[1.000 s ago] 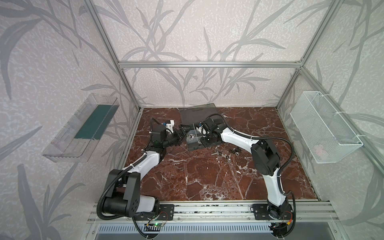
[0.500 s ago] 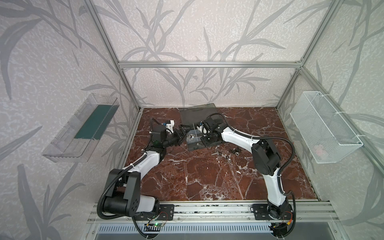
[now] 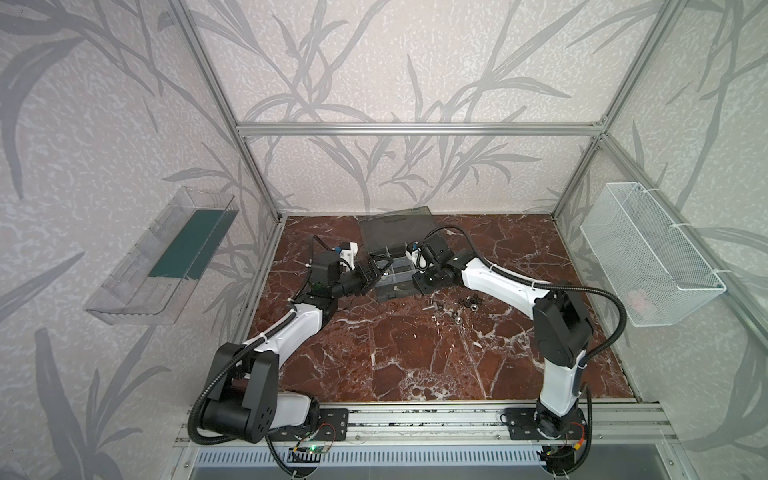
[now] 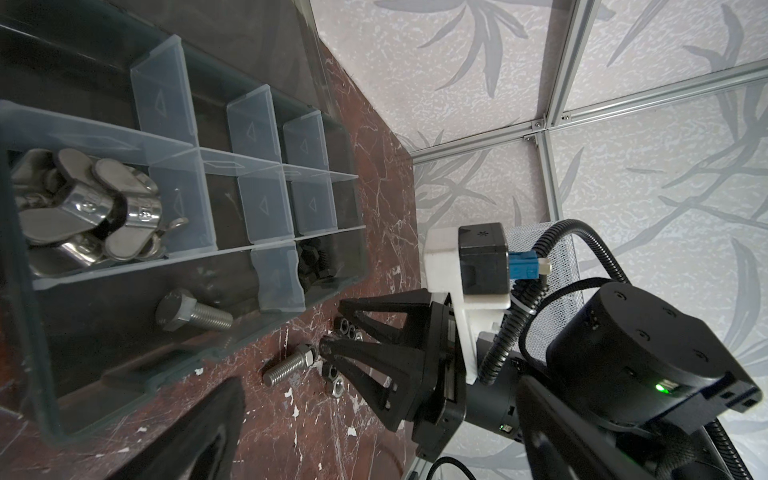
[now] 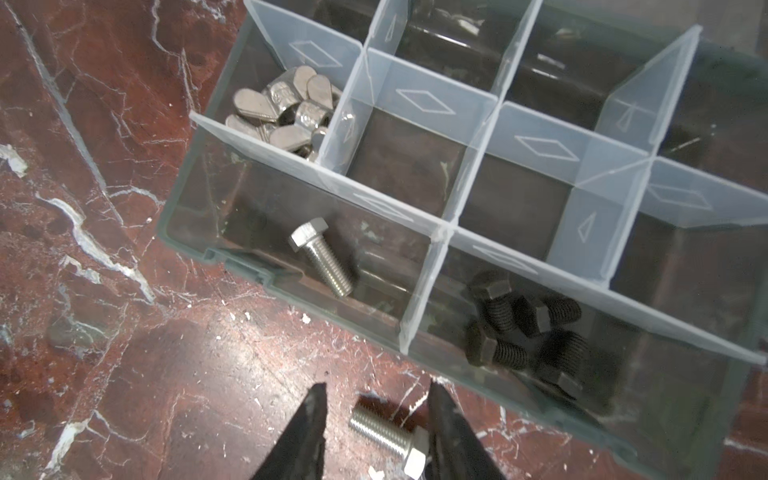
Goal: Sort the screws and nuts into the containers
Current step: 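Open the right gripper to drop the bolt into the bolt compartment, then lower the right gripper and close it on the other silver bolt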
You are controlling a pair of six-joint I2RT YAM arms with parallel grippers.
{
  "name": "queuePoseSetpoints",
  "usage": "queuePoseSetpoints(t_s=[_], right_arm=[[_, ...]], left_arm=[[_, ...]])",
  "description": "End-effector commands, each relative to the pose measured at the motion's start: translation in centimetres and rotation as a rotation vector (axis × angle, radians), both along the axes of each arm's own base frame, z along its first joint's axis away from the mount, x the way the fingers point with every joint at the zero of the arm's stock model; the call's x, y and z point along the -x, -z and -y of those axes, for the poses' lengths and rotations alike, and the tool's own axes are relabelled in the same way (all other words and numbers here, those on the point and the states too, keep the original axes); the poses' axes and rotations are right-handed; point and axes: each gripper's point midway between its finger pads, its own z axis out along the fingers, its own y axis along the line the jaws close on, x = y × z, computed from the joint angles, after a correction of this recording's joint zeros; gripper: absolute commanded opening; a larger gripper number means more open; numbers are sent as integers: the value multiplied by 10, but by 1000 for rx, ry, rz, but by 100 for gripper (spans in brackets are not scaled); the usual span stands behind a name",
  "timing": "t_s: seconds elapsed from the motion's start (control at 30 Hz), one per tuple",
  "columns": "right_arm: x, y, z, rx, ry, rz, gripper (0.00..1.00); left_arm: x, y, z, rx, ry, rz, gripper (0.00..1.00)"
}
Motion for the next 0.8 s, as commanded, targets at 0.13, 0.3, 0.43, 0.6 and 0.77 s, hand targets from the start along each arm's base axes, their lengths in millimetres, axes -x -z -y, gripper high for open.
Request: queuePoseSetpoints(t_s=[0.13, 0.3, 0.43, 0.6, 0.77], right_arm=[[16, -7, 24, -6, 92, -10, 52], [24, 5, 37, -1, 170, -37, 60], [32, 16, 41, -7, 206, -70, 69], [39, 27, 47, 9, 230, -92, 79], [44, 39, 46, 38, 233, -108, 82]], left_arm=[[3, -21, 6, -31, 14, 75, 100], [9, -19, 14, -41, 38, 73, 99], [12, -17, 19, -51, 51, 72, 99], [13, -18, 20, -57, 53, 74, 100], [13, -16, 21, -54, 55, 68, 99]])
